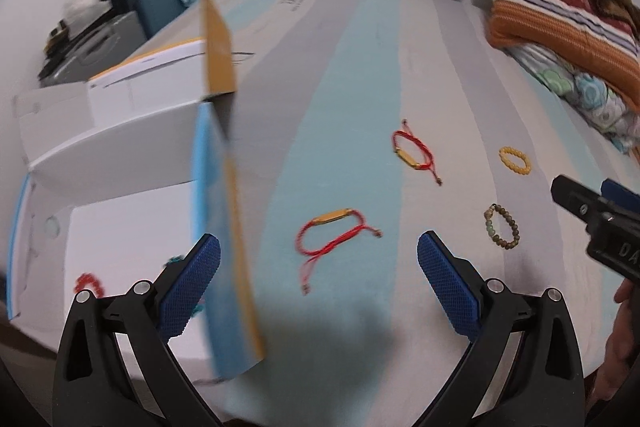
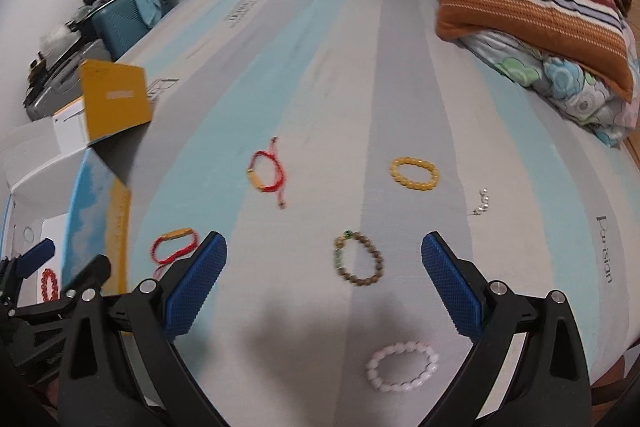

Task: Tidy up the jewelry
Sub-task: 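Move both open tools back toward the remaining bracelets on the bed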

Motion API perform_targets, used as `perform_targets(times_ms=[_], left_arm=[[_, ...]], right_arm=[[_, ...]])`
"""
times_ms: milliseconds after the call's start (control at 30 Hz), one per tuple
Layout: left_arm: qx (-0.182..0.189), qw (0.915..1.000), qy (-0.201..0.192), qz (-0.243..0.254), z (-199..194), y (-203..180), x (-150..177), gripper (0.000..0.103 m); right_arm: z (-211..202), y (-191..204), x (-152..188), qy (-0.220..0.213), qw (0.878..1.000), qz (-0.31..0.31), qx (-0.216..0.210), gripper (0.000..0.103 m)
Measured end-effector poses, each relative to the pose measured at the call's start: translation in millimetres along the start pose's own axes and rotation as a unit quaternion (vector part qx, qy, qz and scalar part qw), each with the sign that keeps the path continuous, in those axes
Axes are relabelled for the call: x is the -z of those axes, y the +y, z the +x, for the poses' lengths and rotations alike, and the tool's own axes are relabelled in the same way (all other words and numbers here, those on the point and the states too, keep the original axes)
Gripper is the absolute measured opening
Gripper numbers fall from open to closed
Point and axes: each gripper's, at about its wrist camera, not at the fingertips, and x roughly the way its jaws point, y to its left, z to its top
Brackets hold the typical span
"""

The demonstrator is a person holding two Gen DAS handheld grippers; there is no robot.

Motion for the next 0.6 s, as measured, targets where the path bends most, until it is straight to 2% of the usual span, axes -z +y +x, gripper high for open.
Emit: perform_targets(times_ms=[133,333,433,533,600], left_arm=[[-0.010,0.9998,0.003,0.018,32,-20,-2,0.097],[-0.009,0.9986,0.009,0.052,75,-44,-2,0.097],[-0.015,0.9982,0.006,0.058,91,-45,-3,0.097],[-0.002,0.9988,0.012,0.047,107,-39,-4,0.097],[-0.007,0.9989,0.015,0.044,116,-35,-4,0.097]], right_arm=[[27,-19,0,0.022,1.000,0.006,-0.001,0.094],[63,-27,2,0.059,0.998,0.012,0.001,0.094],[85,-32,5,0.084,0.996,0.025,-0.014,0.094],[100,-34,4,0.096,0.995,0.022,-0.006,0.094],[109,-38,4,0.102,0.994,0.030,-0.013,0.094]])
